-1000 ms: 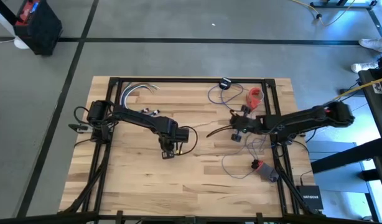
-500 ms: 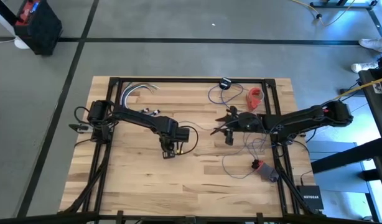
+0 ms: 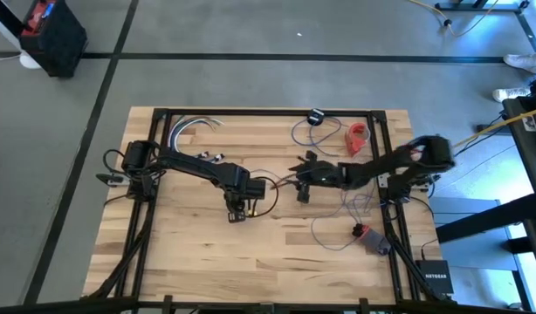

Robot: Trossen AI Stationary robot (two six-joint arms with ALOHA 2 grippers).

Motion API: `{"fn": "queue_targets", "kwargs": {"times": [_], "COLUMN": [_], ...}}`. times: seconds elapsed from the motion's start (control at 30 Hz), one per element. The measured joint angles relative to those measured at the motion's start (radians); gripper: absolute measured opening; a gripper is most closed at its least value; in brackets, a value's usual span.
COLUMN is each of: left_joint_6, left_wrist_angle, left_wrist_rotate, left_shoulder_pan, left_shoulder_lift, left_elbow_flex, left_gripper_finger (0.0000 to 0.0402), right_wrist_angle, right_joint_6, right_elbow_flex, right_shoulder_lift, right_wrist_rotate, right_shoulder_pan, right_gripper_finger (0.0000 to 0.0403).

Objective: Coil cords
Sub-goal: Uncoil the blue wire from the spool

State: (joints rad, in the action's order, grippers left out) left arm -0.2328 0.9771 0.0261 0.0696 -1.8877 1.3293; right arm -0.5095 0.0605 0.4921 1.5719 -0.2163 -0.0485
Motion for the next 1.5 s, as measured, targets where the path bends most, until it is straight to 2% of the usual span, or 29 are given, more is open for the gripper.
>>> {"fn": "queue_targets", "kwargs": {"times": [0.13,0.23,0.43,0.53,0.67,0.83,0.87,0.93,1.1,1.3,1.5], "left_joint_6": [0.0,0.0,0.005,0.005,0.006,0.008,0.008,0.008,0.005,0.0,-0.022], "left_wrist_angle": [0.0,0.002,0.008,0.008,0.004,0.004,0.004,0.003,0.007,0.029,0.038], "left_wrist_rotate": [0.0,0.0,0.0,0.0,0.0,0.0,0.0,0.0,0.0,0.001,0.001], "left_shoulder_pan": [0.0,0.0,0.001,0.001,0.001,0.001,0.001,0.001,0.002,0.011,0.012], "left_shoulder_lift": [0.0,0.0,0.0,0.0,0.0,0.0,0.0,0.0,0.0,0.0,0.0], "left_elbow_flex": [0.0,0.0,-0.001,-0.001,-0.001,0.0,-0.001,0.0,0.0,0.0,0.0], "left_gripper_finger": [0.0021,0.0021,0.0021,0.0021,0.0021,0.0021,0.0021,0.0021,0.0021,0.0021,0.0021], "right_wrist_angle": [0.024,0.08,0.17,0.197,0.201,0.238,0.244,0.259,0.405,0.575,0.685], "right_joint_6": [0.0,0.003,-0.004,-0.062,-0.129,-0.1,-0.076,-0.05,-0.002,-0.011,-0.221], "right_elbow_flex": [0.109,0.195,0.312,0.339,0.342,0.344,0.345,0.345,0.337,0.238,0.012], "right_shoulder_lift": [0.148,0.22,0.307,0.332,0.338,0.336,0.335,0.333,0.26,0.083,-0.135], "right_wrist_rotate": [0.0,-0.05,-0.053,-0.049,0.032,0.056,0.054,0.047,0.025,-0.104,-0.279], "right_shoulder_pan": [0.002,0.003,-0.019,-0.048,-0.098,-0.117,-0.117,-0.116,-0.101,-0.039,-0.018], "right_gripper_finger": [0.0198,0.0197,0.0197,0.0189,0.0142,0.0028,0.0015,0.0014,0.0006,0.0005,0.0007]}}
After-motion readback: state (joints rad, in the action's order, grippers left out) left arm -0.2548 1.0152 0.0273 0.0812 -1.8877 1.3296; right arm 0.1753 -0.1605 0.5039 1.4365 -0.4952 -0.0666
